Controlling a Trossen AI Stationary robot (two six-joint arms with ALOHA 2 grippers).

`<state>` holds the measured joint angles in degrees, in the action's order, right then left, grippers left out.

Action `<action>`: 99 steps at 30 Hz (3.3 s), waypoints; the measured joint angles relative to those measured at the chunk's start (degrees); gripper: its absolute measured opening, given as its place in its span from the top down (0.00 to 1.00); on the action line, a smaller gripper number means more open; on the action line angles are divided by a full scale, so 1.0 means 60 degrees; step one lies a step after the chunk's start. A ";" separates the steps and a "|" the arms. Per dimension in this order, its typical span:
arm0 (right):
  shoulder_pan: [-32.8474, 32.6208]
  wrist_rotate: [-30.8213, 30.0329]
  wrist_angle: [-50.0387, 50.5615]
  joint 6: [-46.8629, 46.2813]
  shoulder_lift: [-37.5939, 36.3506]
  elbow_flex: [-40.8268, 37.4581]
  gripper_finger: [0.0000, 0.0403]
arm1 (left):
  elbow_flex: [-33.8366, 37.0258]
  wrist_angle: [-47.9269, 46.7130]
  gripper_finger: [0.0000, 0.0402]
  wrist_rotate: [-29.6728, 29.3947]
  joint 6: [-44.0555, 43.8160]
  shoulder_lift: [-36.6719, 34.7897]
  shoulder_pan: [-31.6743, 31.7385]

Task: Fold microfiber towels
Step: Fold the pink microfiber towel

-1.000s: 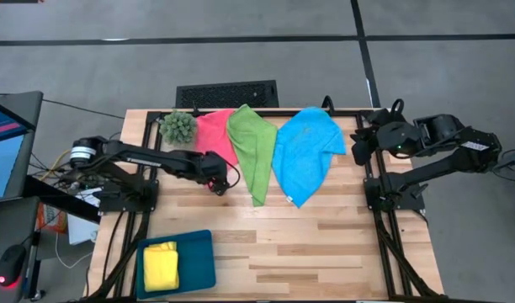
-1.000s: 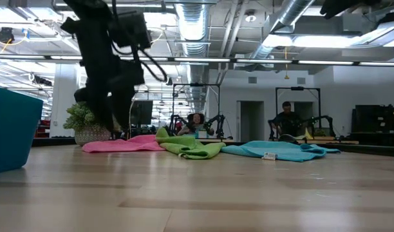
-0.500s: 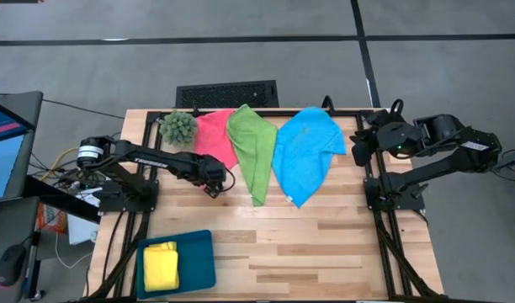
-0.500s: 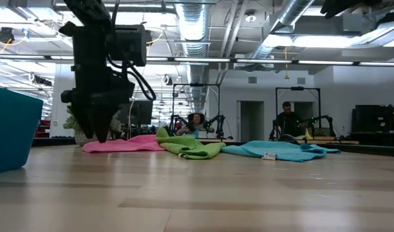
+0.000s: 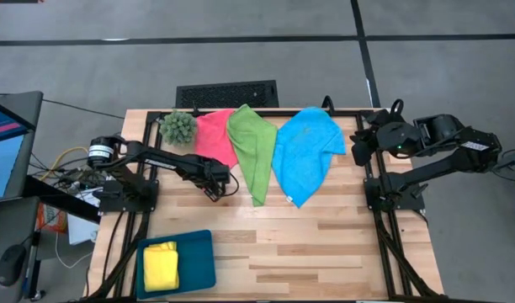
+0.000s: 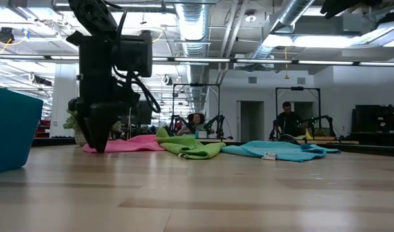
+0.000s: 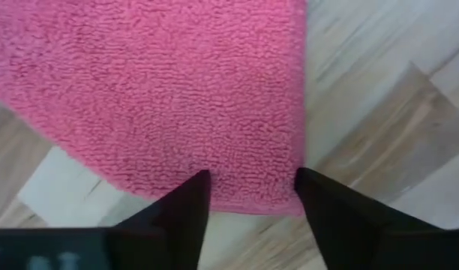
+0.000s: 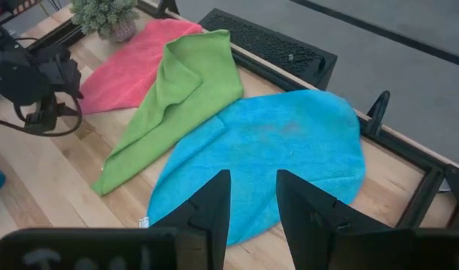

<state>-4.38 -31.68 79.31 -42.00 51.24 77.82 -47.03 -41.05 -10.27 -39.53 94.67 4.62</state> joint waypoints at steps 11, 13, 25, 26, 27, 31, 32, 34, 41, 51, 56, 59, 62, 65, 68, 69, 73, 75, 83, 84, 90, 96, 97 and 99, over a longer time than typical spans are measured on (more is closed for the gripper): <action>0.0000 -0.0018 -0.0004 0.0004 0.0000 0.0000 0.67 | -0.0266 -0.0284 0.98 0.0828 0.0102 0.0069 0.0007; 0.0000 -0.0018 -0.0017 0.0004 0.0000 0.0000 0.67 | -0.0635 -0.0809 0.98 0.0963 0.0153 0.0123 -0.0012; 0.0000 -0.0284 -0.0800 0.0732 0.0421 -0.0007 0.67 | -0.4902 -0.4723 1.00 0.0716 0.1045 0.0110 -0.0378; -0.0004 -0.0278 -0.0908 0.0859 0.0489 -0.0007 0.67 | -0.5282 -0.5033 1.00 0.0625 0.1053 0.0110 -0.0401; -0.0013 -0.0270 -0.1017 0.1003 0.0571 -0.0007 0.67 | -0.5647 -0.5280 1.00 0.0546 0.1055 0.0105 -0.0410; -0.0139 -0.0213 -0.1274 0.1384 0.1030 -0.0007 0.67 | -0.7011 -0.6486 1.00 0.0225 0.1105 0.0103 -0.0426; -0.0185 -0.0208 -0.1348 0.1518 0.1172 -0.0007 0.67 | -0.7313 -0.6642 1.00 0.0114 0.1186 0.0096 -0.0427; -0.0285 -0.0204 -0.1443 0.1753 0.1470 -0.0007 0.67 | -0.7842 -0.7046 1.00 -0.0106 0.1323 0.0092 -0.0430; -0.0471 -0.0145 -0.2619 0.2656 0.2610 -0.0007 0.67 | -0.9082 -0.7999 1.00 -0.0381 0.1220 0.0088 -0.0430; -0.0150 0.1143 -0.6809 0.6076 0.4363 0.0006 0.67 | -0.9453 -0.8167 1.00 -0.0635 0.1259 0.0074 -0.0438; 0.0272 0.2271 -0.7993 0.7138 0.5459 -0.0006 0.67 | -0.9457 -0.8172 1.00 -0.0684 0.1474 0.0074 -0.0436; 0.0517 0.2792 -0.8582 0.7490 0.6233 -0.0001 0.67 | -0.9457 -0.8162 1.00 -0.0856 0.1472 0.0074 -0.0438; 0.0714 0.3165 -0.9275 0.7781 0.7087 0.0000 0.67 | -0.9460 -0.8166 1.00 -0.1025 0.1479 0.0095 -0.0434; 0.0909 0.3388 -0.9954 0.8095 0.7937 -0.0004 0.67 | -0.9460 -0.8161 1.00 -0.1053 0.1480 0.0106 -0.0434; 0.1087 0.3406 -1.0559 0.8359 0.8693 -0.0011 0.67 | -0.9460 -0.8158 1.00 -0.1052 0.1473 0.0106 -0.0434; 0.1147 0.3435 -1.0862 0.8455 0.8921 -0.0011 0.67 | -0.9460 -0.8162 1.00 -0.1052 0.1476 0.0106 -0.0434; 0.1394 0.3976 -1.1834 0.8688 0.9676 -0.0007 0.67 | -0.9460 -0.8161 1.00 -0.1096 0.1472 0.0106 -0.0434; 0.1489 0.4117 -1.2304 0.8688 1.0001 0.0003 0.67 | -0.9460 -0.8162 1.00 -0.1099 0.1469 0.0106 -0.0434; 0.1864 0.4303 -1.3065 0.8686 1.0746 0.0040 0.67 | -0.9460 -0.8162 1.00 -0.1080 0.1217 0.0106 -0.0434; 0.1903 0.4304 -1.3101 0.8688 1.0746 0.0040 0.67 | -0.9460 -0.8162 1.00 -0.1056 0.1216 0.0106 -0.0434; 0.2160 0.4579 -1.4006 0.8750 1.1041 0.0018 0.67 | -0.9457 -0.8162 1.00 -0.0992 0.1199 0.0106 -0.0434; 0.2239 0.5307 -1.3761 0.8547 1.1361 0.0047 0.69 | -0.9457 -0.8161 1.00 -0.0848 0.1205 0.0106 -0.0434; 0.2233 0.5316 -1.3683 0.8587 1.1368 0.0047 0.70 | -0.9457 -0.8160 1.00 -0.0851 0.1208 0.0106 -0.0434; 0.2233 0.5326 -1.3428 0.8703 1.1293 0.0047 0.70 | -0.9457 -0.8162 1.00 -0.0897 0.1211 0.0106 -0.0434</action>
<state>9.02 0.27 -1.26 10.22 119.00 78.11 -103.77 -90.02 -15.65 -32.27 95.31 2.02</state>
